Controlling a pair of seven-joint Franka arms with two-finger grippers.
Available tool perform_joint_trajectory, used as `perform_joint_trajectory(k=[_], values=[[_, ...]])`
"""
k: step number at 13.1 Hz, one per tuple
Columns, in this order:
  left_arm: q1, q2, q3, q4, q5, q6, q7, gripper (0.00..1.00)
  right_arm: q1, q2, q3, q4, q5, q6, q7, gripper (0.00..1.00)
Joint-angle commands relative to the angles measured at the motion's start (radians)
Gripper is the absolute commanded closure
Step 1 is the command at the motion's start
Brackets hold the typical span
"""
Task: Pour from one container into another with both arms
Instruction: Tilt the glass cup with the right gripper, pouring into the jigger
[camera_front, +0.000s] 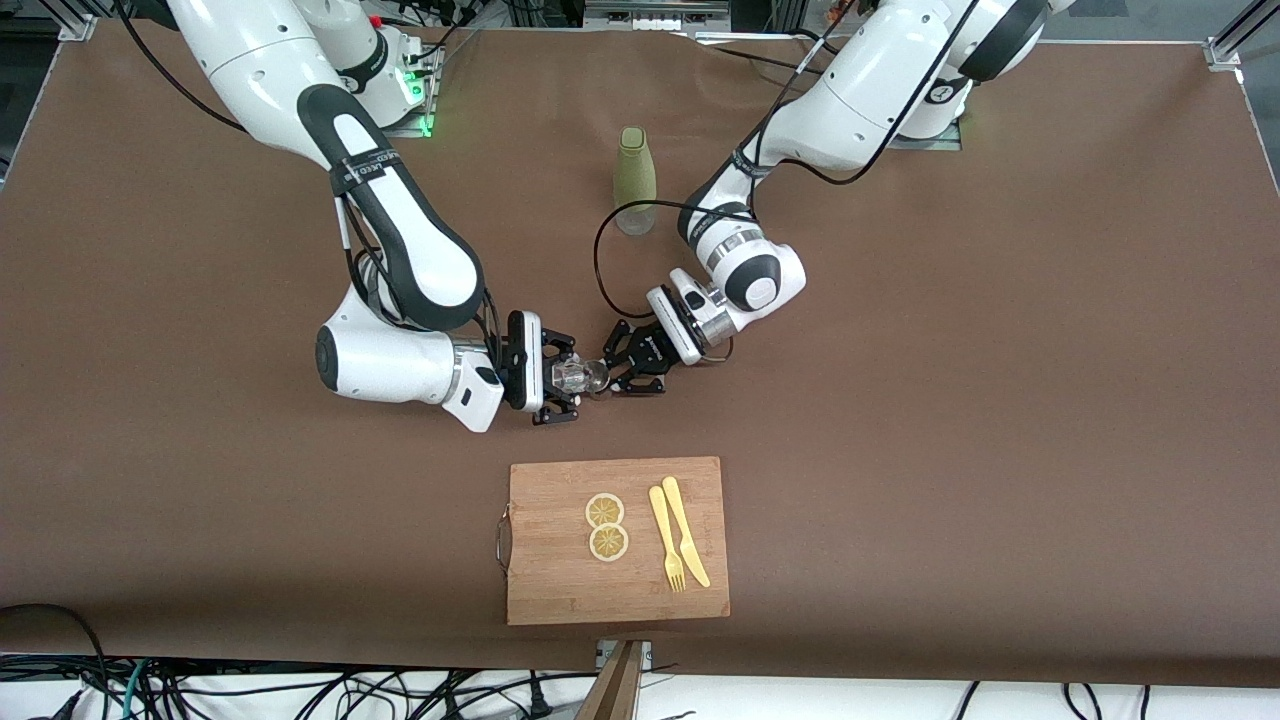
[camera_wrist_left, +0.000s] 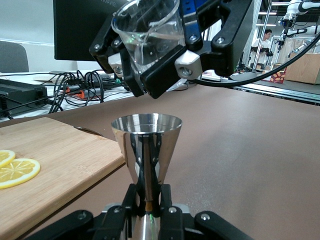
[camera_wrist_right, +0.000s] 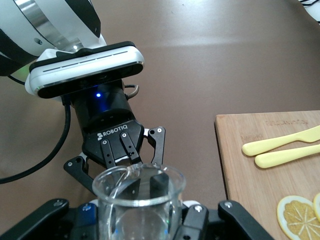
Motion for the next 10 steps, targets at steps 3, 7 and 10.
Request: perform_joint_trajectory(k=[3, 7, 10], values=[[0.021, -0.022, -0.046, -0.014, -0.239, 0.039, 0.396, 1.00, 0.007, -0.014, -0.001, -0.003, -0.046, 0.012, 0.011, 0.95], [0.024, -0.027, -0.046, -0.015, -0.244, 0.040, 0.396, 1.00, 0.005, -0.014, -0.001, -0.001, -0.063, 0.012, 0.013, 0.95], [0.029, -0.028, -0.054, -0.015, -0.246, 0.043, 0.396, 1.00, 0.005, -0.015, -0.001, 0.000, -0.063, 0.012, 0.013, 0.95]])
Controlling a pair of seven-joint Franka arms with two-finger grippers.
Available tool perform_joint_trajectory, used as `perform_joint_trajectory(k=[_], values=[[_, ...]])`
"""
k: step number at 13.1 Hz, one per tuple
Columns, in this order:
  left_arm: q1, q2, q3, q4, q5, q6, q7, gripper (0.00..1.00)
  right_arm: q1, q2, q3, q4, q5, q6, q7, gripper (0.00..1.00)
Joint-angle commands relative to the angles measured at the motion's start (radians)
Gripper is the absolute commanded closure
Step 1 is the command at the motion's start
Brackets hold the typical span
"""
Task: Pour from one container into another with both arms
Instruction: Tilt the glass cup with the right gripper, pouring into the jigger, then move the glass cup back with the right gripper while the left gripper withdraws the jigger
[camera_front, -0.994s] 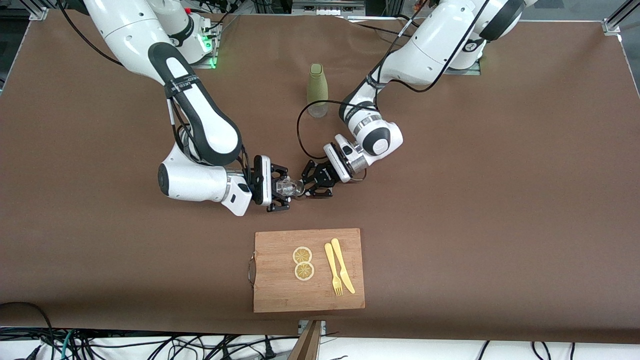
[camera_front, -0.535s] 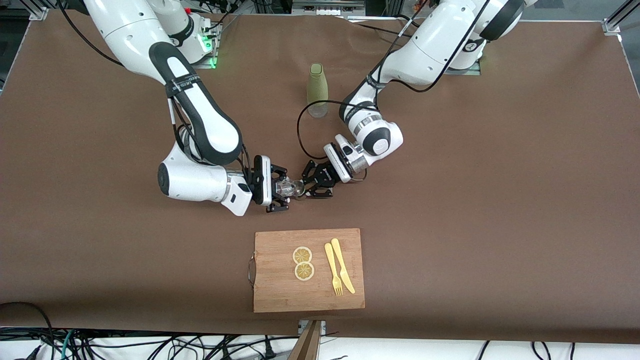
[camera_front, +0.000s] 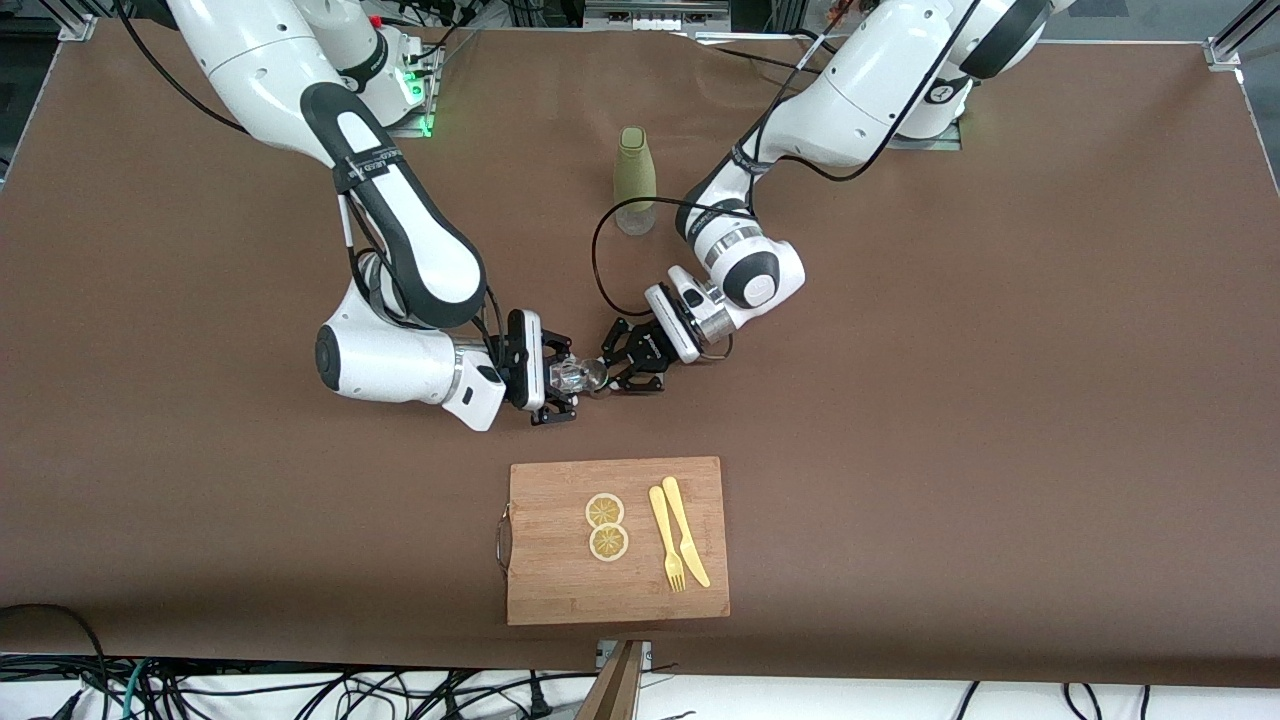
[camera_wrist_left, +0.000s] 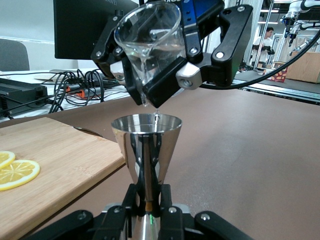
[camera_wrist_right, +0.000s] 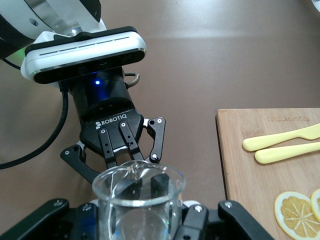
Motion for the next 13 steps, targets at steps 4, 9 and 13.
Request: perform_joint_trajectory(k=[4, 9, 13], values=[[0.039, -0.024, -0.059, -0.015, -0.245, 0.017, 0.396, 1.00, -0.012, -0.030, 0.001, 0.002, 0.005, -0.047, 0.082, 0.95], [0.080, -0.039, -0.063, -0.055, -0.237, 0.014, 0.396, 1.00, -0.145, -0.052, -0.002, 0.026, 0.199, -0.315, 0.090, 0.95], [0.238, -0.121, -0.157, -0.168, -0.230, 0.006, 0.432, 1.00, -0.320, -0.044, -0.002, 0.028, 0.198, -0.553, 0.009, 0.95]])
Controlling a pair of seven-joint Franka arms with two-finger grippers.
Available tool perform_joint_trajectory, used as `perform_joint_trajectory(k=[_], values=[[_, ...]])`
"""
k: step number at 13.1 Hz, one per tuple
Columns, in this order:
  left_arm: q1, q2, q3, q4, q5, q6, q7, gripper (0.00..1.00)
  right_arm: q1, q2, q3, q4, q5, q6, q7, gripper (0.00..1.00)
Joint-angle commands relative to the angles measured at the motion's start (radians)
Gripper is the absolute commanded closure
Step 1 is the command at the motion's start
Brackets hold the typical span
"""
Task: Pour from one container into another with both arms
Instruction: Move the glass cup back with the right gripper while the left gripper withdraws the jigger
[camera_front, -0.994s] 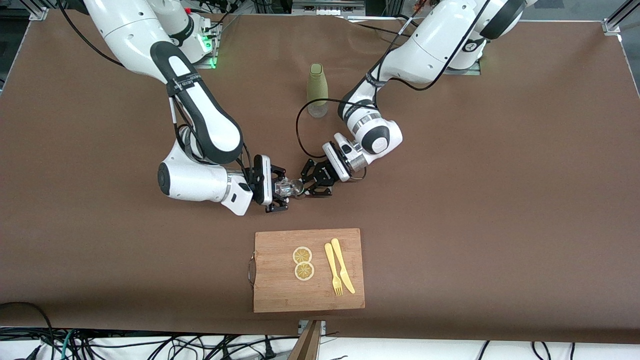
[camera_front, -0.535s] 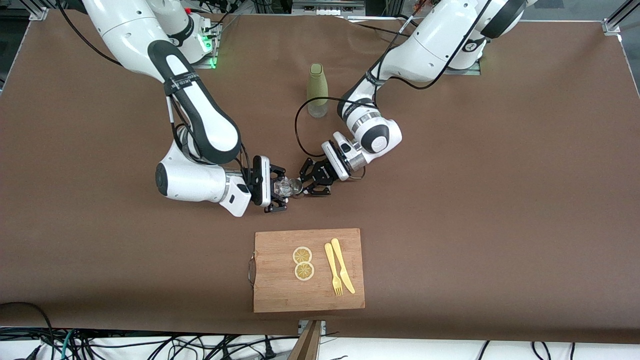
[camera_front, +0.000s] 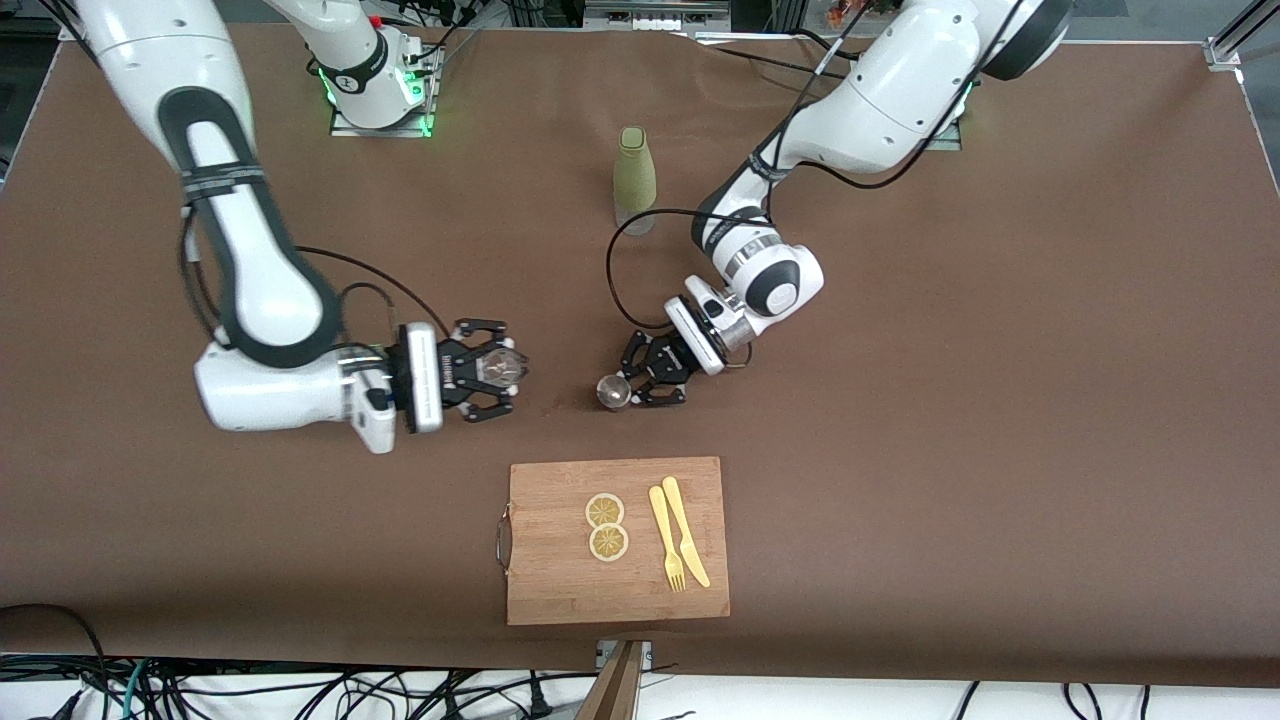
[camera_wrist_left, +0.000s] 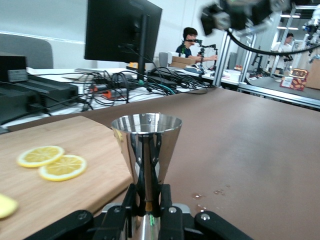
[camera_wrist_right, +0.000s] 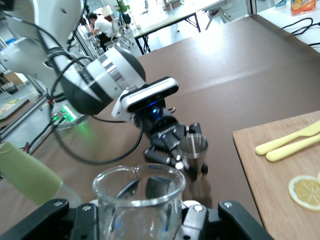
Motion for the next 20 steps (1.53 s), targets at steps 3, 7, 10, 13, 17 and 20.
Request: perform_joint_trajectory(k=[3, 7, 10, 13, 17, 20], values=[[0.268, -0.159, -0.214, -0.239, -0.226, -0.007, 0.446, 1.00, -0.184, 0.025, 0.003, -0.014, -0.038, -0.166, -0.167, 0.95], [0.501, -0.260, -0.306, -0.411, -0.039, -0.058, 0.457, 1.00, -0.334, 0.098, -0.019, -0.047, -0.134, -0.222, -0.410, 0.95], [0.630, -0.293, -0.306, -0.520, 0.179, -0.200, 0.366, 1.00, -0.391, 0.149, -0.092, -0.070, -0.144, -0.275, -0.598, 0.95], [0.774, -0.308, -0.300, -0.585, 0.416, -0.312, 0.273, 1.00, -0.451, 0.232, -0.098, -0.071, -0.141, -0.271, -0.749, 0.95], [0.919, -0.307, -0.192, -0.593, 0.890, -0.492, 0.116, 1.00, -0.515, 0.279, -0.100, -0.071, -0.144, -0.274, -0.858, 0.94], [0.954, -0.294, -0.078, -0.593, 1.107, -0.616, 0.090, 1.00, -0.514, 0.343, -0.106, -0.070, -0.128, -0.266, -0.903, 0.90]])
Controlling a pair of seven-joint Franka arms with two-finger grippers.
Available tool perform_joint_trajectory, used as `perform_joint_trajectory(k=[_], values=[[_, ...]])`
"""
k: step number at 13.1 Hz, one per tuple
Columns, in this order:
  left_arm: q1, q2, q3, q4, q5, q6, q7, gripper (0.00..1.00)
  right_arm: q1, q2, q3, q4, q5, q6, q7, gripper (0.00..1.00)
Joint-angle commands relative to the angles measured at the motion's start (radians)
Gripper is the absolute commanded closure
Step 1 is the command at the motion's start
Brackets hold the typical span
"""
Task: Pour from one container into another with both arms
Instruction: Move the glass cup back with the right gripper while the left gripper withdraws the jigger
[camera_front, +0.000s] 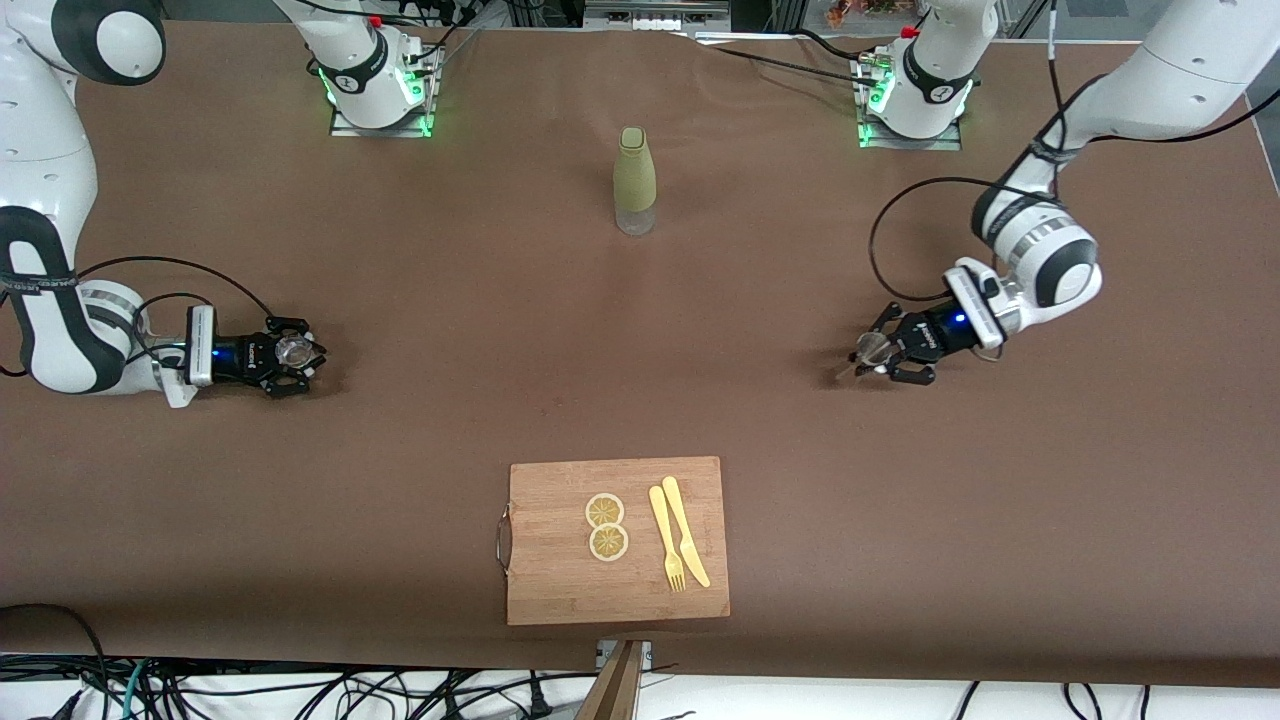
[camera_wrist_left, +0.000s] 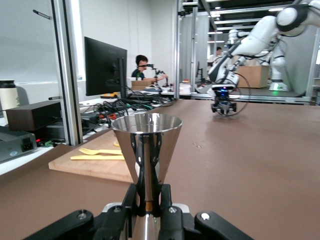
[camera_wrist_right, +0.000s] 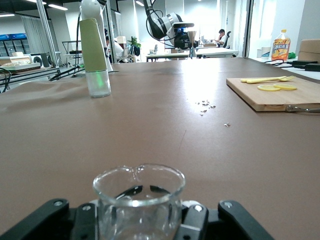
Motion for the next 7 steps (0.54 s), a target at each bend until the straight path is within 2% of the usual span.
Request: perform_joint_trajectory(k=[1, 2, 3, 4, 5, 7], values=[[0.034, 0.007, 0.074, -0.022, 0.155, -0.097, 0.152, 1.00, -0.005, 0.053, 0.009, 0.011, 0.009, -0.008, -0.037, 0.90], [0.054, 0.011, 0.107, -0.020, 0.234, -0.126, 0.149, 1.00, -0.004, 0.053, 0.009, 0.012, 0.009, -0.007, -0.038, 0.89], [0.071, 0.017, 0.121, -0.022, 0.285, -0.150, 0.150, 1.00, -0.002, 0.051, 0.009, 0.014, 0.009, -0.010, -0.037, 0.82], [0.077, 0.025, 0.150, -0.019, 0.334, -0.170, 0.153, 1.00, -0.002, 0.050, 0.010, 0.014, 0.009, -0.013, -0.037, 0.57], [0.079, 0.036, 0.174, -0.017, 0.380, -0.187, 0.155, 1.00, -0.002, 0.048, 0.010, 0.014, 0.007, -0.014, -0.038, 0.01], [0.105, 0.068, 0.187, -0.007, 0.434, -0.213, 0.161, 1.00, -0.007, 0.031, 0.006, 0.020, -0.002, -0.017, -0.037, 0.00]])
